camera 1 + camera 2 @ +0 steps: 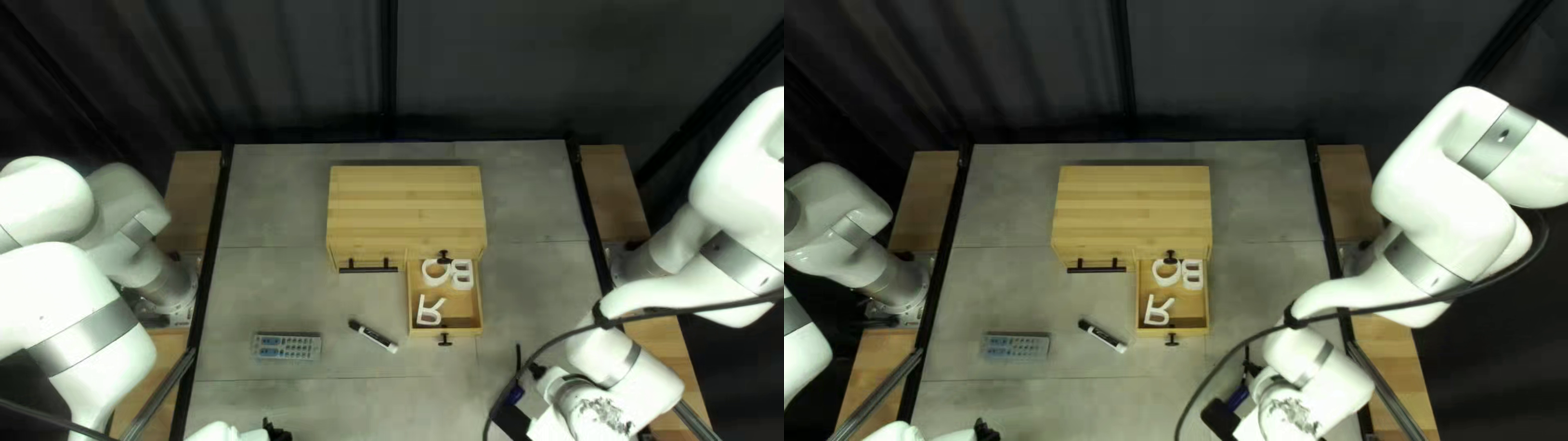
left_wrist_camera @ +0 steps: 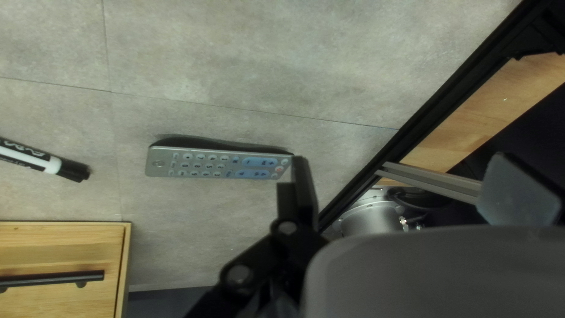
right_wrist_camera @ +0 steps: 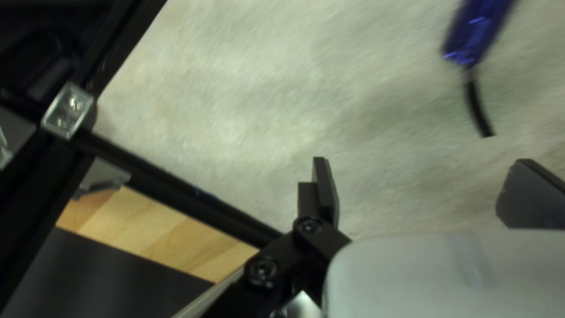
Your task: Open drawers and place objects into drawer and close
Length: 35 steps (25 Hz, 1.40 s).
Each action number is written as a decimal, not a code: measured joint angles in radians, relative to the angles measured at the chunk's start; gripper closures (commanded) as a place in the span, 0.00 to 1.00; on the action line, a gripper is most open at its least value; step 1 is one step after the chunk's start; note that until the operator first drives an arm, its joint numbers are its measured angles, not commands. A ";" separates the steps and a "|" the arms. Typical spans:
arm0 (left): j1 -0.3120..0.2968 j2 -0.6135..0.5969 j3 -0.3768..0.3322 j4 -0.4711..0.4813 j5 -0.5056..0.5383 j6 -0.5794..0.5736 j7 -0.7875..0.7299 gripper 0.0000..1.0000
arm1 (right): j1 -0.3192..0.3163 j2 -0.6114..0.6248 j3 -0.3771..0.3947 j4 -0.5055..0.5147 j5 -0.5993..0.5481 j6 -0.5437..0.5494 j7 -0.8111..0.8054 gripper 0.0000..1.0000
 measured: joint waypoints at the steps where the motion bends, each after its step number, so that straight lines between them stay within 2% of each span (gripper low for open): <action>1: 0.000 0.000 0.000 0.000 0.000 0.000 0.000 0.00 | -0.001 0.008 -0.003 -0.002 -0.008 -0.035 0.005 0.00; 5: 0.000 0.000 0.000 0.000 0.000 0.000 0.000 0.00 | 0.003 0.043 -0.009 -0.008 -0.047 -0.145 0.031 0.00; 14: 0.000 0.000 0.000 0.000 0.000 0.000 0.000 0.00 | 0.040 0.089 -0.024 -0.044 -0.178 -0.310 0.153 0.00; 24: 0.000 0.000 0.000 0.000 0.000 0.000 0.000 0.00 | 0.041 0.149 -0.051 -0.026 -0.249 -0.360 0.156 0.00; 25: 0.000 0.000 0.000 0.000 0.000 0.000 0.000 0.00 | 0.039 0.155 -0.052 -0.023 -0.250 -0.360 0.151 0.10; 26: 0.000 0.000 0.000 0.000 0.000 0.000 0.000 0.00 | 0.037 0.161 -0.053 -0.020 -0.250 -0.361 0.146 0.24; 27: 0.000 0.000 0.000 0.000 0.000 0.000 0.000 0.00 | 0.033 0.169 -0.053 -0.016 -0.247 -0.361 0.138 0.31; 28: 0.000 0.000 0.000 0.000 0.000 0.000 0.000 0.00 | 0.029 0.176 -0.054 -0.013 -0.244 -0.362 0.130 0.47; 29: 0.000 0.000 0.000 0.000 0.000 0.000 0.000 0.00 | 0.024 0.184 -0.054 -0.009 -0.239 -0.364 0.121 0.75; 30: 0.000 0.000 0.000 0.000 0.000 0.000 0.000 0.00 | 0.020 0.191 -0.054 -0.005 -0.235 -0.365 0.113 0.88; 31: 0.000 0.000 0.000 0.000 0.000 0.000 0.000 0.00 | 0.016 0.196 -0.054 -0.002 -0.231 -0.365 0.106 0.92; 35: 0.000 0.000 0.000 0.000 0.000 0.000 0.000 0.00 | 0.002 0.214 -0.052 0.011 -0.214 -0.360 0.079 0.97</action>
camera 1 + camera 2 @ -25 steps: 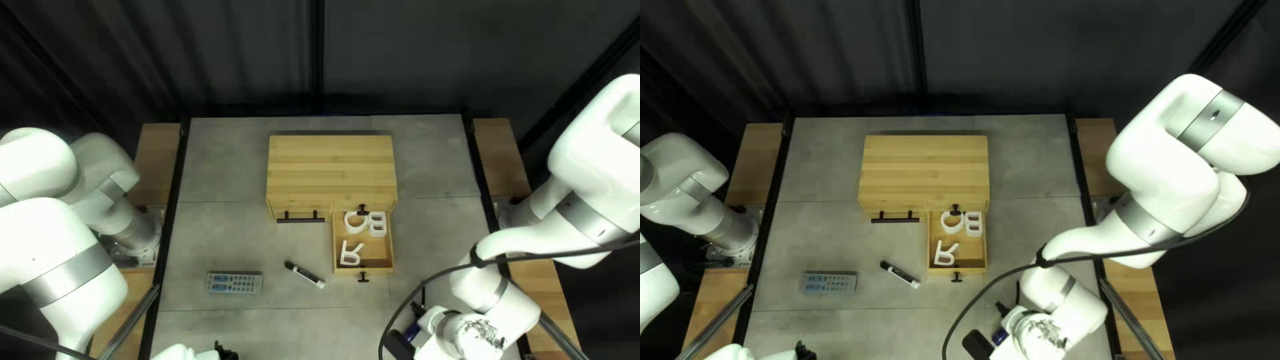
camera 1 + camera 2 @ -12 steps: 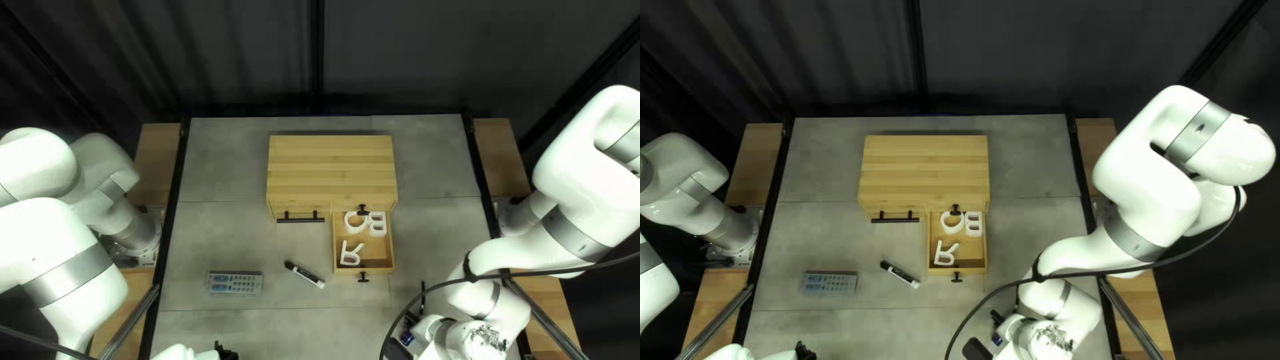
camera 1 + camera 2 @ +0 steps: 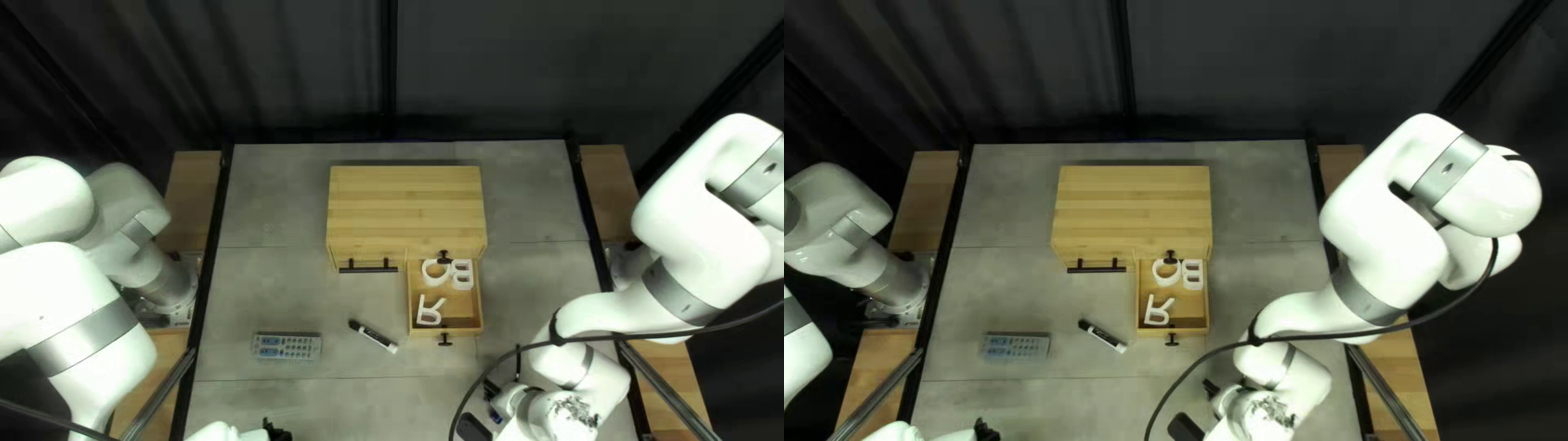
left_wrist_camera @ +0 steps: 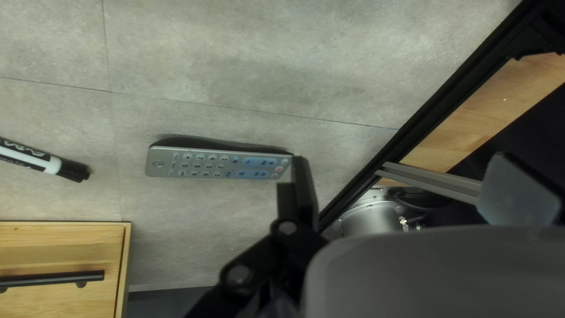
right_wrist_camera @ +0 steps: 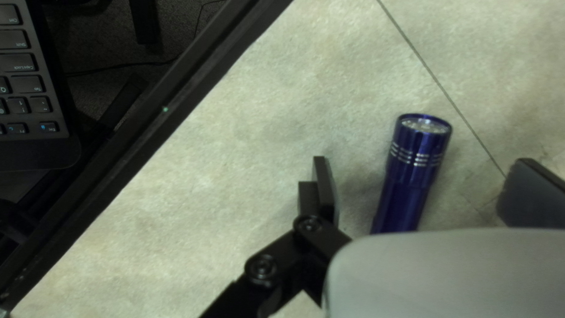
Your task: Open drawers and place objects into drawer and close
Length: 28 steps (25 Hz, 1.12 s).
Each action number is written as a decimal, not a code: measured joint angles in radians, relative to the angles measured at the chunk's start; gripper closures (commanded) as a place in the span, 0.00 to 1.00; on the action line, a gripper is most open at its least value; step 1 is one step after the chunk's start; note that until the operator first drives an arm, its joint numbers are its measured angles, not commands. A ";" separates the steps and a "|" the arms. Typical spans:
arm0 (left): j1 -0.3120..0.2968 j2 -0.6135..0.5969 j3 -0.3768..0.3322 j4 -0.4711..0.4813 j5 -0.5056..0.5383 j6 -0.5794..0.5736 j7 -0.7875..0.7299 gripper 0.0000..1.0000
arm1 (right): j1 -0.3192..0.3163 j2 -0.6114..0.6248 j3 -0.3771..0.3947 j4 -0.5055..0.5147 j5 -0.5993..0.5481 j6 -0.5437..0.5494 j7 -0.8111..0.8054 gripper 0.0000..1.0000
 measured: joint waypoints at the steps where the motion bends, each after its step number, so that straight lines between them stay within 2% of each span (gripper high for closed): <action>1: 0.000 0.000 0.000 0.000 0.000 0.000 0.000 0.00 | -0.003 0.004 0.001 0.005 0.005 0.004 -0.007 0.97; 9: 0.000 0.000 0.000 0.000 0.000 0.000 0.000 0.00 | -0.017 0.011 0.026 0.082 0.061 0.123 -0.074 0.96; 17: 0.000 0.000 0.000 0.000 0.000 0.000 0.000 0.00 | -0.027 -0.084 0.045 0.149 0.099 0.354 -0.192 0.97; 23: 0.000 0.000 0.000 0.000 0.000 0.000 0.000 0.00 | -0.030 -0.192 0.047 0.172 0.018 0.505 -0.349 0.98; 28: 0.000 0.000 0.000 0.000 0.000 0.000 0.000 0.00 | -0.042 -0.234 0.037 0.169 -0.077 0.525 -0.485 0.98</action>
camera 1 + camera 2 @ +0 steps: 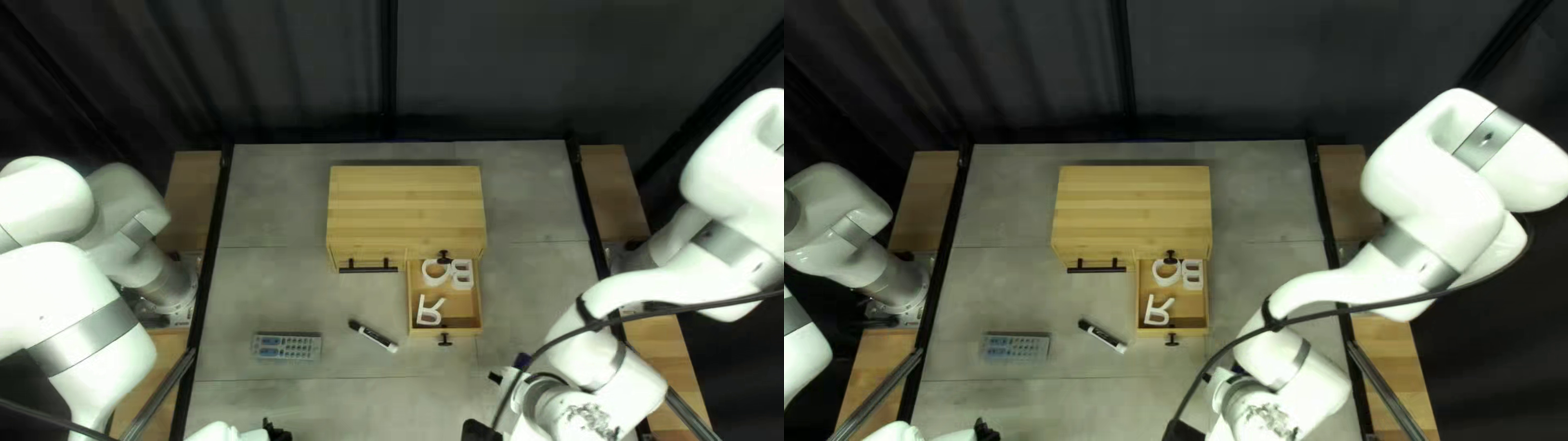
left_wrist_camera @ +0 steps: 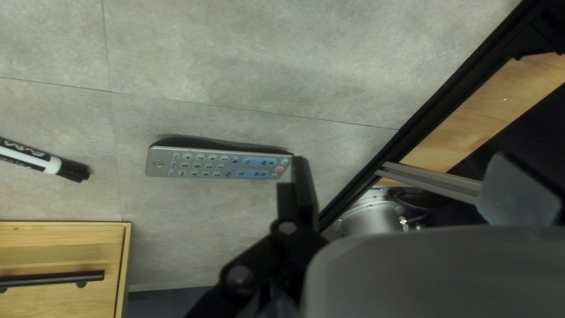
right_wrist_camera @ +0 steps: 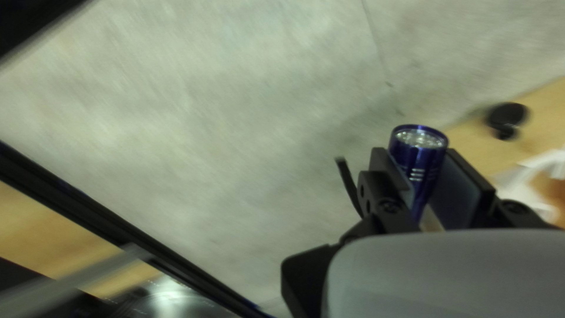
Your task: Open drawers and place objects into drawer and close
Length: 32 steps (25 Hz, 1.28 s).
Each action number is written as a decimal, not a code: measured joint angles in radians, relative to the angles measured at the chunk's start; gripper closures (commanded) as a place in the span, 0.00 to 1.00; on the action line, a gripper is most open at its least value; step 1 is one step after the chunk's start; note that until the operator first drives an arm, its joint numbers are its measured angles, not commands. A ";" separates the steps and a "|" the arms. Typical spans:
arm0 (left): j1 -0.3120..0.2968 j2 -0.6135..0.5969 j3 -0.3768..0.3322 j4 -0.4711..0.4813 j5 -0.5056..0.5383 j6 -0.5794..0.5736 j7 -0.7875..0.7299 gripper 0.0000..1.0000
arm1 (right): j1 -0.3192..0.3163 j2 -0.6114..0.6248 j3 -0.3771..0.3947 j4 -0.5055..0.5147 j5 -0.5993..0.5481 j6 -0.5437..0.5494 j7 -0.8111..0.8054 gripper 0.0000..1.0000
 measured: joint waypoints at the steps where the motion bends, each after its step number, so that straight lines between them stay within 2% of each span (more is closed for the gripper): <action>1: 0.000 0.000 0.000 0.000 0.000 0.000 0.000 0.00 | -0.006 -0.002 -0.005 -0.004 -0.017 -0.013 -0.024 0.98; 7: 0.000 0.000 0.000 0.000 0.000 0.000 0.000 0.00 | -0.045 0.053 -0.040 -0.012 -0.087 -0.124 -0.116 0.99; 11: 0.000 0.000 0.000 0.000 0.000 0.000 0.000 0.00 | -0.067 0.086 -0.058 -0.003 -0.106 -0.160 -0.154 0.99; 16: 0.000 0.000 0.000 0.000 0.000 0.000 0.000 0.00 | -0.079 0.088 -0.072 -0.009 -0.123 -0.160 -0.160 0.99; 26: 0.000 0.000 0.000 0.000 0.000 0.000 0.000 0.00 | -0.074 0.058 -0.075 0.015 -0.144 -0.075 -0.141 0.99; 32: 0.000 0.000 0.000 0.000 0.000 0.000 0.000 0.00 | -0.079 0.119 -0.086 0.000 -0.162 -0.135 -0.096 0.99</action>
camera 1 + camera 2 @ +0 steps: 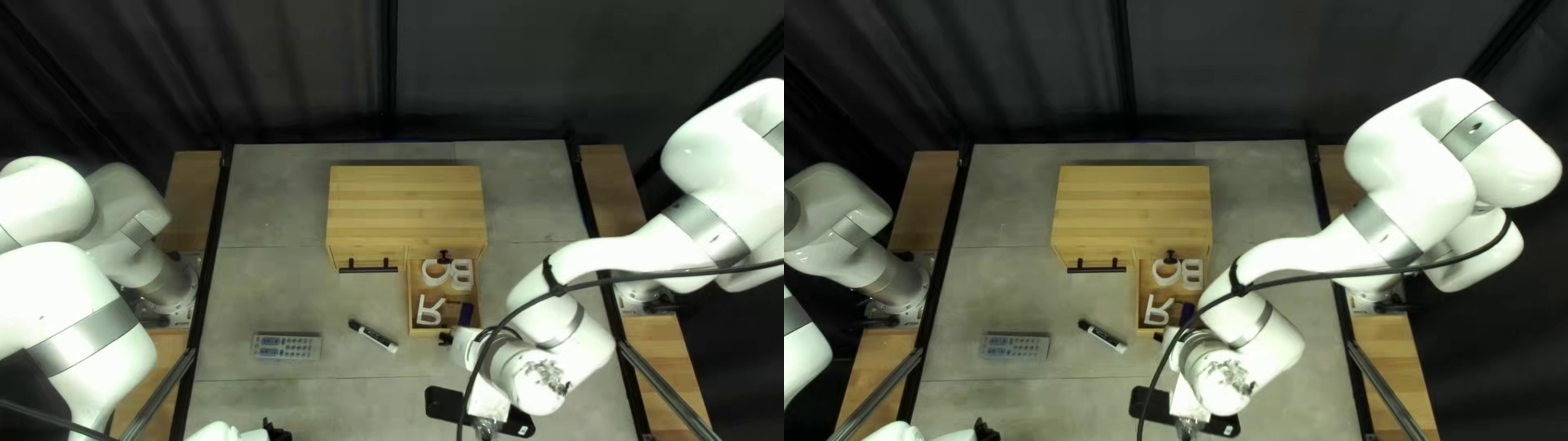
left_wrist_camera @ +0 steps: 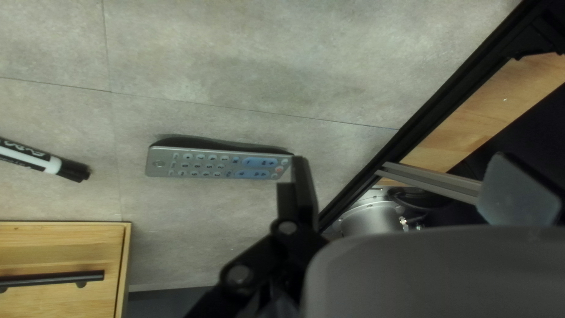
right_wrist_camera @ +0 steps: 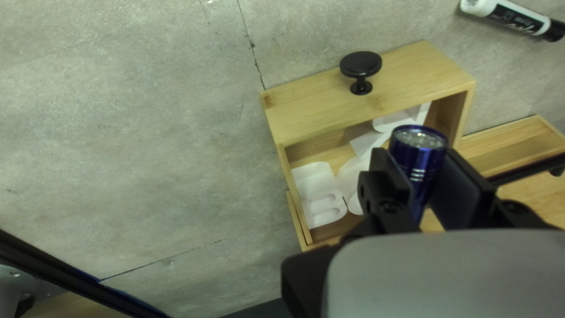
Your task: Open drawers and place objects into drawer and close
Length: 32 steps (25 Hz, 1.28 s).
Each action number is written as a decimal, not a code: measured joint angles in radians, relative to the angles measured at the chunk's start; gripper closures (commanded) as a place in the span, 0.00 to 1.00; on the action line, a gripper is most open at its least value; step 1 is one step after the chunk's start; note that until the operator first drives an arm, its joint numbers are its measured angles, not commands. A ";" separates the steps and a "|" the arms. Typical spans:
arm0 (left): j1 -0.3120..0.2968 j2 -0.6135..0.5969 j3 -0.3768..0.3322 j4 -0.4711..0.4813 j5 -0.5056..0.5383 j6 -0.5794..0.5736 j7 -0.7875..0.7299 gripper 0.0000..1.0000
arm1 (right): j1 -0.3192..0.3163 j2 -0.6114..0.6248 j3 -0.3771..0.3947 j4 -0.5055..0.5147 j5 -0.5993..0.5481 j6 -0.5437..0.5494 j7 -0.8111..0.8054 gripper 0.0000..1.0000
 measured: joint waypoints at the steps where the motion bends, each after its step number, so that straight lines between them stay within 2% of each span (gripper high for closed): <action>1: 0.000 0.000 0.000 0.000 0.000 0.000 0.000 0.00 | -0.006 0.009 -0.005 -0.012 -0.002 -0.022 0.008 0.99; 7: 0.000 0.000 0.000 0.000 0.000 0.000 0.000 0.00 | -0.034 0.033 -0.029 -0.052 -0.002 -0.084 0.025 0.98; 21: 0.000 0.000 0.000 0.000 0.000 0.000 0.000 0.00 | -0.034 -0.015 -0.027 -0.037 0.013 -0.007 0.004 0.99; 32: 0.000 0.000 0.000 0.000 0.000 0.000 0.000 0.00 | -0.059 -0.021 -0.053 -0.067 -0.006 -0.025 0.001 0.99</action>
